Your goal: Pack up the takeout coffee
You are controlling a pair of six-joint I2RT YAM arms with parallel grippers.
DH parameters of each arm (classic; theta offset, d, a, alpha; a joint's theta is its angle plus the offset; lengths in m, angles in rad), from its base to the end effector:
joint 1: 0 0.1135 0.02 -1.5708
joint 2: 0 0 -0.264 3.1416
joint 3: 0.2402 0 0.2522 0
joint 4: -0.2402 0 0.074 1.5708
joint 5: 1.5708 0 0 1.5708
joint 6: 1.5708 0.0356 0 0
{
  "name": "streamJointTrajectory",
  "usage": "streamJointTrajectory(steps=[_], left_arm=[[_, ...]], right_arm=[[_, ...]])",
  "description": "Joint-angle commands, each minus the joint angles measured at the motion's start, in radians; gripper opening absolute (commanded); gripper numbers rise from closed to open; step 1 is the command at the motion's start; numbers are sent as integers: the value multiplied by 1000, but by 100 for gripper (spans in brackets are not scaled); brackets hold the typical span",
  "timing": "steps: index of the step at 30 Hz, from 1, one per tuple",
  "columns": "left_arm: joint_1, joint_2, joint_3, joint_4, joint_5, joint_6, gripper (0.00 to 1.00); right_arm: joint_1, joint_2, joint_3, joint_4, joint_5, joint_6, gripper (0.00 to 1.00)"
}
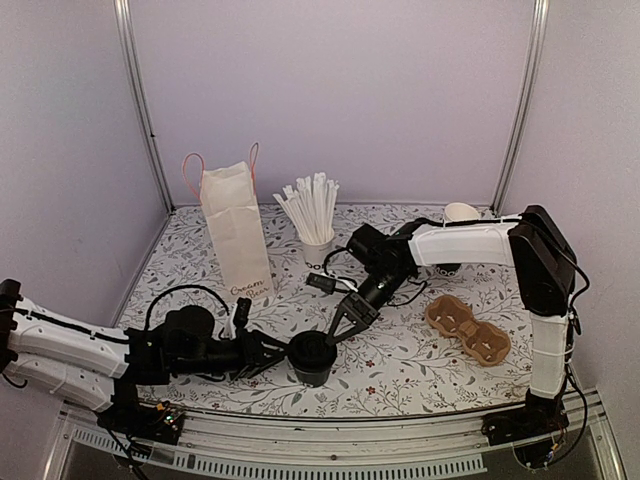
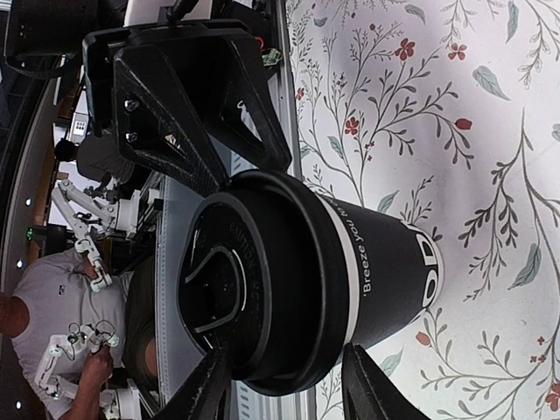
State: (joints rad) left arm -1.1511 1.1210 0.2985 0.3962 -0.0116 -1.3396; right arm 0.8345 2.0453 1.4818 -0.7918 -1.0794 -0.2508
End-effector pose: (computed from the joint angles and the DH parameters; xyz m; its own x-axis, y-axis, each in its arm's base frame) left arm 0.0882 -0.1968 0.1672 -0.9233 -0.3195 -0.2133 0.0443 0.4631 -0.8852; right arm 0.2448 0.3168 0.1795 -0.5173 -0.7451 -0.4209 -0.6241 -0.0080 0.7813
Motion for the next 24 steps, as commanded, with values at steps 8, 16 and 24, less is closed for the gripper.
streamJointTrajectory(steps=[8, 16, 24], left_arm=[[3, 16, -93, -41, 4, -59, 27], [24, 147, -177, 41, 71, -86, 18], [26, 391, -242, 244, 155, -132, 14]], right_arm=[[10, 40, -12, 12, 58, -11, 39], [9, 87, -40, 35, 131, 19, 33], [9, 135, -64, 40, 188, 33, 30]])
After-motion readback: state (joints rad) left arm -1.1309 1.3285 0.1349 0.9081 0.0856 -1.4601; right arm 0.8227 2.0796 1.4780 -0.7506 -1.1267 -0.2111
